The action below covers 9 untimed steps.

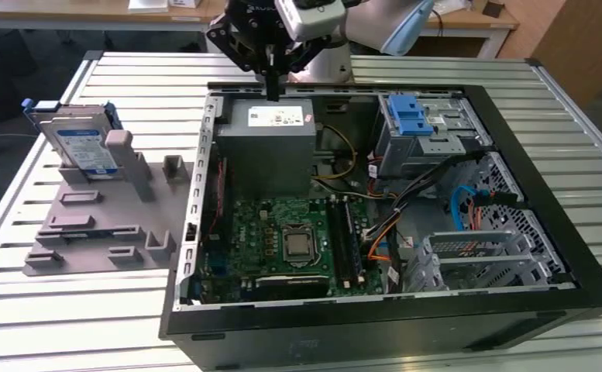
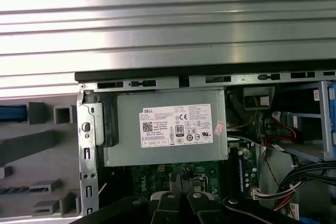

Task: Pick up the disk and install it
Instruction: 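Reach for the disk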

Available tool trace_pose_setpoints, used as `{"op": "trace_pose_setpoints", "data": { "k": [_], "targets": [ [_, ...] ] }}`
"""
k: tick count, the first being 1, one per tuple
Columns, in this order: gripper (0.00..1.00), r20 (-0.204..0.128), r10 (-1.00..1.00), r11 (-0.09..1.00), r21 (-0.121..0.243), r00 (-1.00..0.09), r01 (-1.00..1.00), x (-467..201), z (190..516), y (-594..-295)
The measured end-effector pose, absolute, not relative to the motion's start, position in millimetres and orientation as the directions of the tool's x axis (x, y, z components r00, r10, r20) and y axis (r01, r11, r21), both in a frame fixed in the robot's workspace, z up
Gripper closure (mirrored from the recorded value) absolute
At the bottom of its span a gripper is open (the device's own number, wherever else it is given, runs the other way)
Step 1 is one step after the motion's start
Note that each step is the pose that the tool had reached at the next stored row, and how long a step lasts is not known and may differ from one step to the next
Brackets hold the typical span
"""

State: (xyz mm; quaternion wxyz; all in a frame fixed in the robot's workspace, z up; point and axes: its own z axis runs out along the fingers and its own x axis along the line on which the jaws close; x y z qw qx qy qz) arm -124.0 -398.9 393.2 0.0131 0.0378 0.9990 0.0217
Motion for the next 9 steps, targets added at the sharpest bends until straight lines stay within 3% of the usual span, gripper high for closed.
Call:
{"op": "trace_pose_setpoints", "data": {
  "k": [9],
  "targets": [
    [0.89, -0.019, 0.076, 0.996, 0.044, -0.997, 0.075, -140.8, 387.9, -398.9]
  ]
}}
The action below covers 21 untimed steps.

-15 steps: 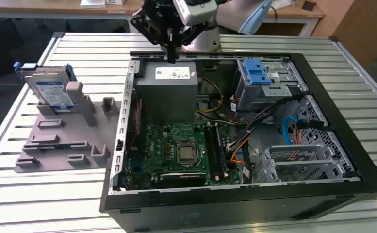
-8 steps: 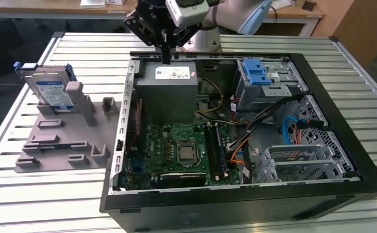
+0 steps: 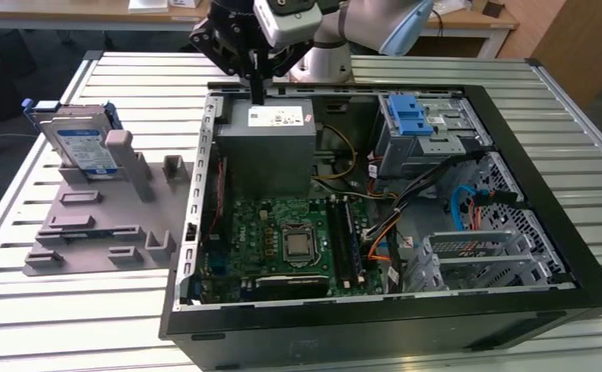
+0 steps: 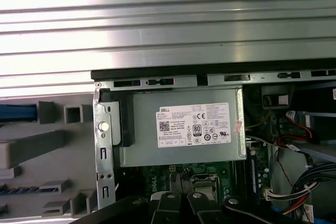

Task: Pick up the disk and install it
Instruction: 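Reach for the disk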

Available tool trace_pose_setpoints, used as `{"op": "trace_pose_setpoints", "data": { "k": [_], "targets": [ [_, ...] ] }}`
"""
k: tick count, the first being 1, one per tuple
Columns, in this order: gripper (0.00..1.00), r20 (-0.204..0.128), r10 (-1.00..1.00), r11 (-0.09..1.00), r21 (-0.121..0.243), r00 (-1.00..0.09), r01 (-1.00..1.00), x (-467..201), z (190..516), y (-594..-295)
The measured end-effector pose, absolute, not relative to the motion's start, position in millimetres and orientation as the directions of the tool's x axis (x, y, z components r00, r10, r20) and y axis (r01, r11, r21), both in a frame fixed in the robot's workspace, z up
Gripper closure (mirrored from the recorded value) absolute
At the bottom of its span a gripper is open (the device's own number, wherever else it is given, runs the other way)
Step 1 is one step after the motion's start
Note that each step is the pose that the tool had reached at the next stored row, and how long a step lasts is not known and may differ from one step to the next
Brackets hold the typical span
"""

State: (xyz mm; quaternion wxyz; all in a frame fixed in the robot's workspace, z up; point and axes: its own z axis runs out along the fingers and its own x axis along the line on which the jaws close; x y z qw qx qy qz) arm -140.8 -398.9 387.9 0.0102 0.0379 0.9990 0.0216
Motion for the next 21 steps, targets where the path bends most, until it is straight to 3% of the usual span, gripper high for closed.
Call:
{"op": "trace_pose_setpoints", "data": {
  "k": [21],
  "targets": [
    [0.89, -0.018, 0.077, 0.996, 0.044, -0.997, 0.076, -174, 387, -399]
  ]
}}
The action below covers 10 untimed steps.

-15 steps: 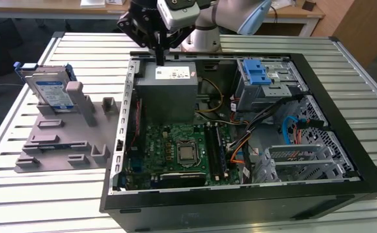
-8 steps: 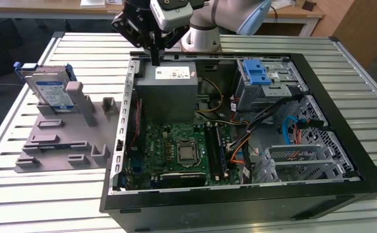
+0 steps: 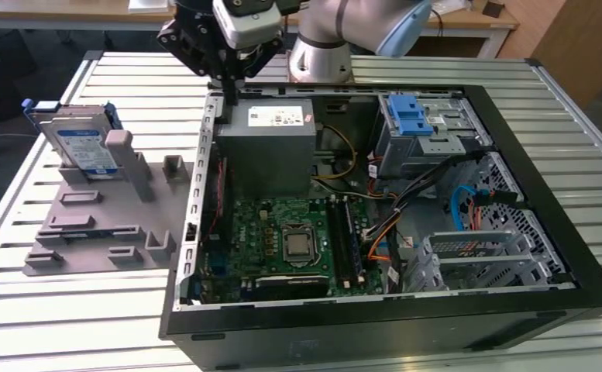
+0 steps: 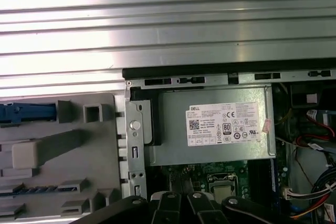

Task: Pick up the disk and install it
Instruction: 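Reach for the disk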

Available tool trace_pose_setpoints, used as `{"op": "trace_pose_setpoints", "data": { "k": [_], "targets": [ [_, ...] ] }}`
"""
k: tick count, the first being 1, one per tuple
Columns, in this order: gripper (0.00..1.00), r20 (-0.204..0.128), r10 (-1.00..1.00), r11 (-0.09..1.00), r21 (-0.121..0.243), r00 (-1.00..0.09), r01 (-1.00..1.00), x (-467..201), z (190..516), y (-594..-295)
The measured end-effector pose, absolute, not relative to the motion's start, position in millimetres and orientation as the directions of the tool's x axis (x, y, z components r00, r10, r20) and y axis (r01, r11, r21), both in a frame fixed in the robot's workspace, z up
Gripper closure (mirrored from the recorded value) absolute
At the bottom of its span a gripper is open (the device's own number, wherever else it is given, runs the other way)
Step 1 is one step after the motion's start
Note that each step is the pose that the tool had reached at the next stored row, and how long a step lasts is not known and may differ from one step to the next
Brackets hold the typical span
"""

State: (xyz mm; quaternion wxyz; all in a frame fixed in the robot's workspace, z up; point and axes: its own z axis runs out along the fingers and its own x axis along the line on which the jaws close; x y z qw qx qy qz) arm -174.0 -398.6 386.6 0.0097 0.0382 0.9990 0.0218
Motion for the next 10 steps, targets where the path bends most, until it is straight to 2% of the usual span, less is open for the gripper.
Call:
{"op": "trace_pose_setpoints", "data": {
  "k": [10],
  "targets": [
    [0.89, -0.018, 0.077, 0.996, 0.044, -0.997, 0.077, -196, 386, -396]
  ]
}}
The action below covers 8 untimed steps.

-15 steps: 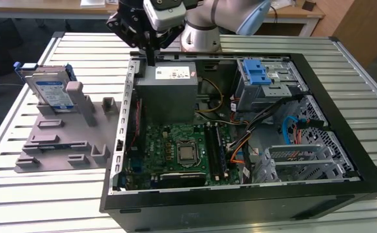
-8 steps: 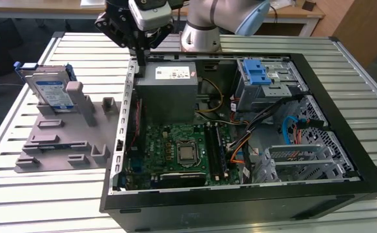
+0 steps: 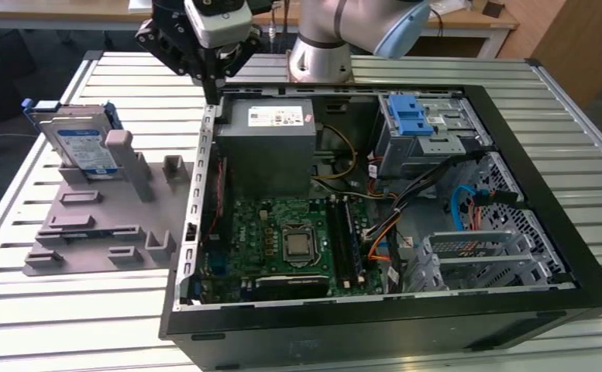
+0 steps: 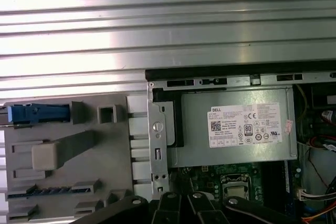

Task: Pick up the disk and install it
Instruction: 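Reach for the disk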

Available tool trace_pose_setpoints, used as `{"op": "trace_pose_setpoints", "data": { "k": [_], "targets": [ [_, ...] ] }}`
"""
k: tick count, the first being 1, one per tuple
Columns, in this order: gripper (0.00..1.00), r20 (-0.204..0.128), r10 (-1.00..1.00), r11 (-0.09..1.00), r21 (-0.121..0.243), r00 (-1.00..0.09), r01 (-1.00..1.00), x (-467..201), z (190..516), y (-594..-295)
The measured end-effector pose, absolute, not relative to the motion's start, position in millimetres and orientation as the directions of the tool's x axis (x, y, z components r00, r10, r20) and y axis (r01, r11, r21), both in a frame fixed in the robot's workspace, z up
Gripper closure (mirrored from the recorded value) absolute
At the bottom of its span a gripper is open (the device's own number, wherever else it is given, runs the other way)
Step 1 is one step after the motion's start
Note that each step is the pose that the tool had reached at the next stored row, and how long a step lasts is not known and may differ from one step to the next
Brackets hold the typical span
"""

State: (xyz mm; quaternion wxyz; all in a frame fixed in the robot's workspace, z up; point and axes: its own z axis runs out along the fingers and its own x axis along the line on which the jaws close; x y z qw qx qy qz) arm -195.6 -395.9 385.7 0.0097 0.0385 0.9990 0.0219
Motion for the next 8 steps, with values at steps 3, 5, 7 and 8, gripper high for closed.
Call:
{"op": "trace_pose_setpoints", "data": {
  "k": [3, 5, 7, 8],
  "targets": [
    [0.89, -0.018, 0.078, 0.996, 0.045, -0.997, 0.077, -201, 385, -396],
    [0.89, -0.017, 0.078, 0.996, 0.045, -0.997, 0.077, -205, 385, -395],
    [0.89, -0.017, 0.078, 0.996, 0.045, -0.997, 0.077, -209, 385, -395],
    [0.89, -0.016, 0.078, 0.996, 0.045, -0.997, 0.077, -210, 385, -395]
  ]
}}
